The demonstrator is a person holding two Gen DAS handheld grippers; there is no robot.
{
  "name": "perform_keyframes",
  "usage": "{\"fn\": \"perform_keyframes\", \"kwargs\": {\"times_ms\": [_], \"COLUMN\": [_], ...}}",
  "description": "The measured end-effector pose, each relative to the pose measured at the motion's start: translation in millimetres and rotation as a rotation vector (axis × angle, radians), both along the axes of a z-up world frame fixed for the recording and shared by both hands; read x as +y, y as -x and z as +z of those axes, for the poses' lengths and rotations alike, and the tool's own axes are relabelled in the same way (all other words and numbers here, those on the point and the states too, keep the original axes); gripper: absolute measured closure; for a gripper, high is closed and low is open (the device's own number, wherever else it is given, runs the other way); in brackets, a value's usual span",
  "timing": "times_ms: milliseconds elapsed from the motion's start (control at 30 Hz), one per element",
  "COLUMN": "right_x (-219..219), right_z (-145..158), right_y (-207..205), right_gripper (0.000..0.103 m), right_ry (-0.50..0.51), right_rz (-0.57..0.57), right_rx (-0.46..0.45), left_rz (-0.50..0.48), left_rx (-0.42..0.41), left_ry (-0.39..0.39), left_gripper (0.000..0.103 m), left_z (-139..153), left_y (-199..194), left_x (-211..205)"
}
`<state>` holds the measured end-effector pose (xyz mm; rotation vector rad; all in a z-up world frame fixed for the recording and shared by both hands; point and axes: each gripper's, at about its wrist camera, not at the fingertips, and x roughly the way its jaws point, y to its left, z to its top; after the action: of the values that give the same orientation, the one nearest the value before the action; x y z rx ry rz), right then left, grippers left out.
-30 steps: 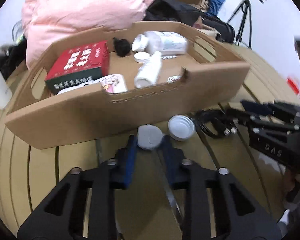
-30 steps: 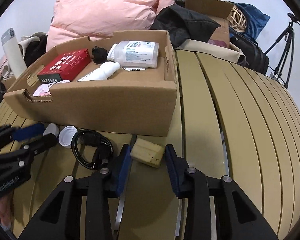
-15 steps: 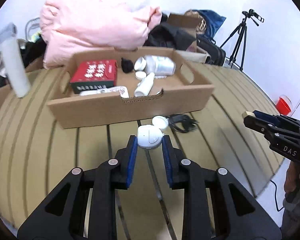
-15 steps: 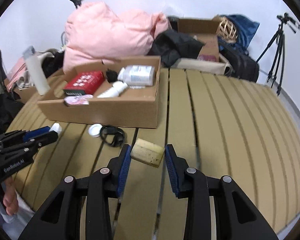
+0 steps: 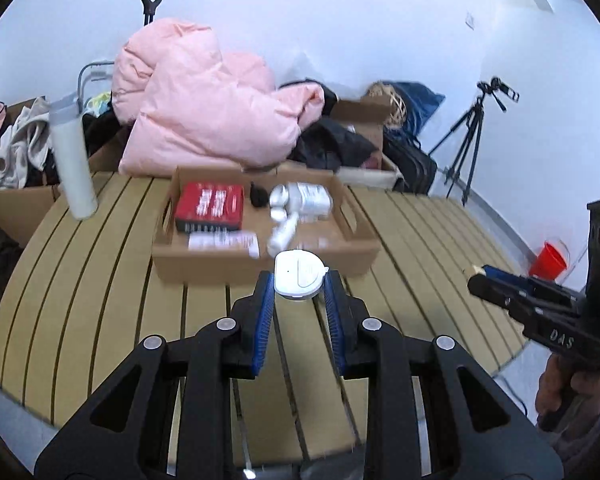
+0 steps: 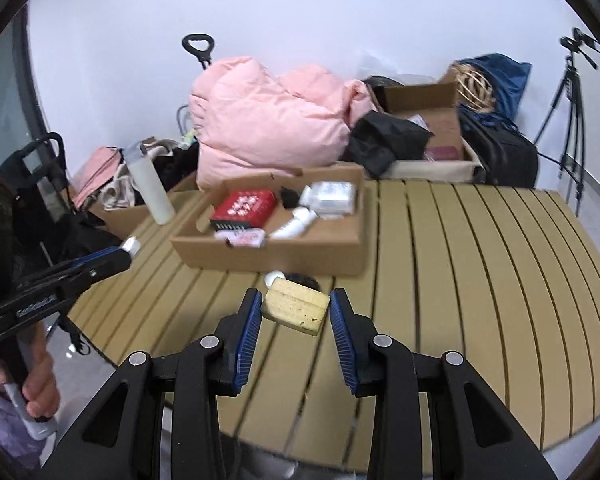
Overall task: Organize objects
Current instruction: 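Lower the plug and soap bar into the tray and open both grippers, then withdraw both grippers from the tray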
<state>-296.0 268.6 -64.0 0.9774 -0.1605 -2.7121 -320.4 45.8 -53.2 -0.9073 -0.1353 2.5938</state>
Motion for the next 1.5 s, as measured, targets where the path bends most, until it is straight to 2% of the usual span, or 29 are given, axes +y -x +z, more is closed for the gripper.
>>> {"fn": "perform_keyframes", "kwargs": {"times_ms": [133,233,300,400,500,567,633,700,733,800,833,900,933,1033,1167,1267,1367,1433,1500], "right_x": [-10.8,-20.4,-25.5,-26.6,-29.5,-33.1,-37.4,-39.8,-38.5,-34.0,-31.7,-25.7,-21.9,-13.3,-1.6,13.8,19.6,15.4,10.6], "right_z": [11.4,2.8,-7.4,-29.3,-57.5,-73.0,-90.2,-102.5,-108.3,-109.6,-107.9,-103.7,-100.4,-91.9,-78.9,-77.5,-66.9,-51.7,-27.7], "right_y": [54.5,113.6,143.6,189.3,232.9,252.2,263.5,266.7,267.3,265.0,264.8,264.4,261.8,255.9,246.1,241.3,226.6,212.0,185.9], "right_gripper": [0.065,0.065,0.065,0.065,0.065,0.065,0.064,0.057,0.037,0.036,0.031,0.027,0.021,0.02,0.02,0.02,0.02,0.02,0.02], "right_ry": [0.024,0.063,0.068,0.073,-0.006,-0.049,-0.103,-0.143,-0.149,-0.12,-0.103,-0.063,-0.053,-0.015,-0.035,-0.032,-0.049,-0.06,-0.055], "right_rz": [0.025,0.018,0.003,-0.045,-0.078,-0.091,-0.088,-0.093,-0.111,-0.119,-0.116,-0.102,-0.106,-0.118,-0.165,-0.214,-0.247,-0.234,-0.222], "right_rx": [0.021,-0.004,-0.015,-0.058,-0.124,-0.154,-0.189,-0.2,-0.194,-0.149,-0.139,-0.124,-0.105,-0.08,-0.021,-0.045,-0.031,-0.004,0.049], "left_rz": [-0.013,0.009,0.04,0.071,0.085,0.101,0.144,0.096,0.098,0.076,0.067,0.05,0.045,0.04,0.044,0.071,0.111,0.143,0.189], "left_rx": [-0.06,-0.165,-0.203,-0.249,-0.282,-0.29,-0.344,-0.324,-0.313,-0.324,-0.335,-0.349,-0.347,-0.3,-0.211,-0.152,-0.102,-0.069,-0.069], "left_ry": [-0.069,-0.109,-0.126,-0.129,-0.114,-0.072,-0.056,-0.024,-0.014,-0.051,-0.08,-0.125,-0.123,-0.062,0.029,0.066,0.099,0.106,0.1], "left_gripper": [0.081,0.081,0.081,0.081,0.081,0.08,0.074,0.062,0.058,0.052,0.047,0.046,0.046,0.04,0.04,0.04,0.04,0.039,0.039], "left_z": [-5.1,-31.5,-52.2,-78.9,-108.7,-128.4,-144.2,-140.5,-138.6,-138.2,-137.9,-136.2,-134.0,-125.9,-111.9,-100.5,-78.9,-54.5,-37.4], "left_y": [75.4,141.0,177.6,205.8,223.5,230.3,235.5,233.1,233.3,234.5,235.2,235.4,234.2,228.2,216.4,208.9,192.8,173.2,147.8], "left_x": [6.0,12.5,15.2,21.8,34.2,42.1,43.2,50.4,49.2,41.9,37.1,29.6,28.9,33.6,39.8,34.6,23.4,15.6,3.4]}}
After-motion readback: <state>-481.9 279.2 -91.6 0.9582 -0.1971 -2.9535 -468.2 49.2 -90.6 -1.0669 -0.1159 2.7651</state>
